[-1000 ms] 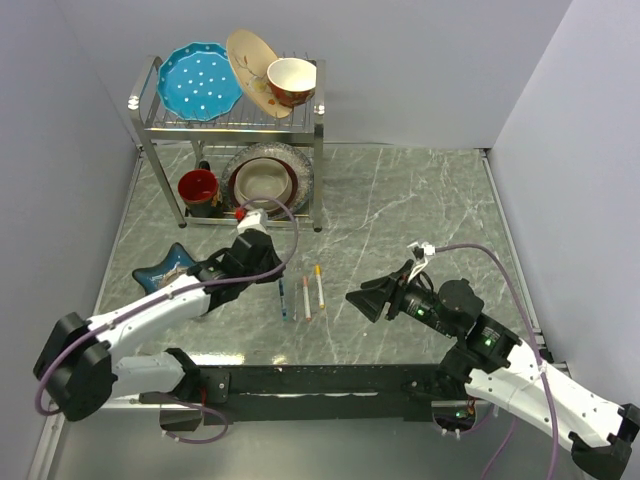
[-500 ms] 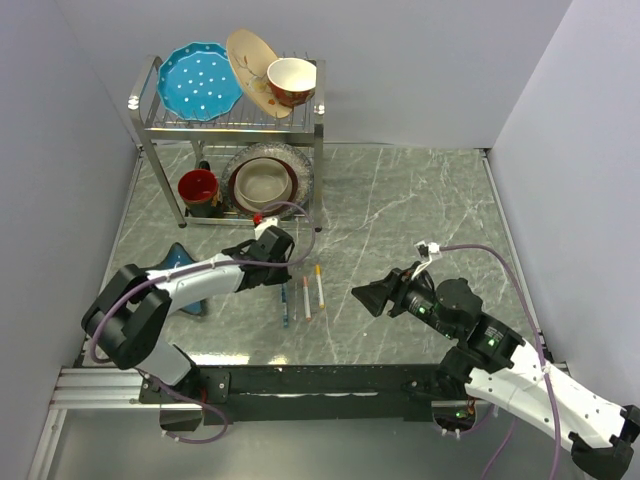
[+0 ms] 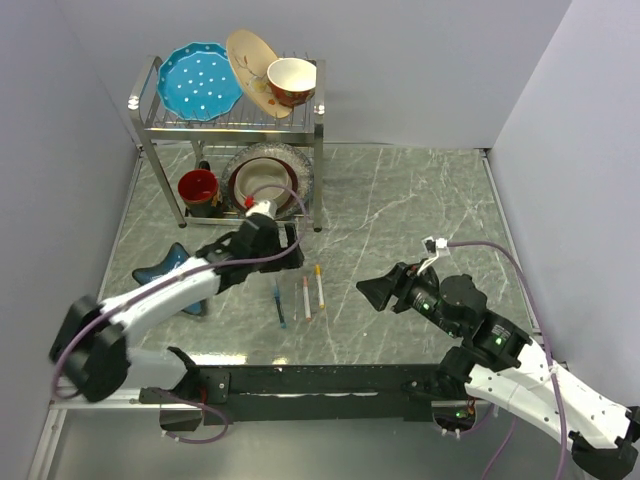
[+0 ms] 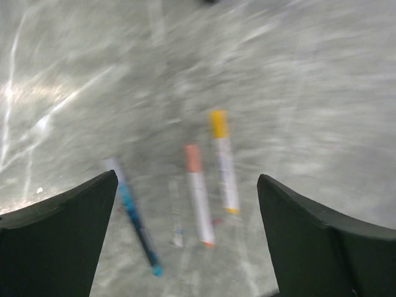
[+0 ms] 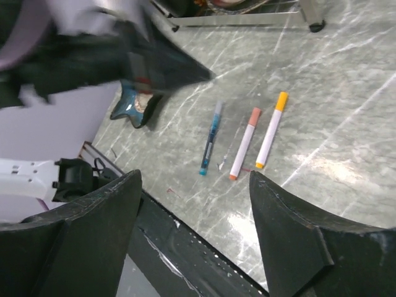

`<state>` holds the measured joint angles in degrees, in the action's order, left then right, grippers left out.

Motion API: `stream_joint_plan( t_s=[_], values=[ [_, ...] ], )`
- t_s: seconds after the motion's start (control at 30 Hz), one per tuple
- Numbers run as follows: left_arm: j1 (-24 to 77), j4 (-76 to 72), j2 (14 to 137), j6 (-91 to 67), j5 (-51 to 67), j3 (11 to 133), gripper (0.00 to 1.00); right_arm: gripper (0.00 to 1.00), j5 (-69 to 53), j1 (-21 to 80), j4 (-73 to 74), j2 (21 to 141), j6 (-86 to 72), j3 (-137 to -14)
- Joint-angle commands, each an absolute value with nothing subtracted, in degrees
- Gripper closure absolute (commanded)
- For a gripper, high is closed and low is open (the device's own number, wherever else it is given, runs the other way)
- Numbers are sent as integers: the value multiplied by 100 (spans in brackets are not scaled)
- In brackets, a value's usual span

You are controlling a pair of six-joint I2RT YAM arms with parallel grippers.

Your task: Insert the pens into the pen caps

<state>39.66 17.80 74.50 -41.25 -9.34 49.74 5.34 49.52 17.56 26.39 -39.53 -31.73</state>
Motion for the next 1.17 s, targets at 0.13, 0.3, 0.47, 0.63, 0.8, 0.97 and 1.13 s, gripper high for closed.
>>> stream_joint_plan(
  t_s=[0.13, 0.3, 0.47, 0.63, 0.8, 0.97, 1.13],
  values=[
    [3955, 748, 5258, -3042, 525, 4729, 1, 0, 1221, 4966, 2311, 2637, -3885, -4007],
    [3955, 37, 4090, -2505, 1160, 3983, 1, 0, 1440, 4966, 2294, 2575, -3498, -4060],
    [3964, -176, 3700, -2488, 1608, 3981, 1, 0, 1942, 4975, 2294, 2505, -3349, -4262],
    [3964, -175, 3700, -2478, 1907, 4069, 1, 0, 1828, 4966, 2215, 2549, -3357, -4447],
    [3964, -281, 3656, -2522, 2083, 4043, 1, 0, 1653, 4975, 2013, 2645, -3410, -4342],
    [3955, -290, 3472, -2470, 2004, 4017, 1, 1, 1521, 4975, 1943, 2672, -3367, -4316],
    [3964, -194, 3419, -2382, 1890, 4043, 1, 1, 1617, 4966, 1925, 2663, -3331, -4280]
  ],
)
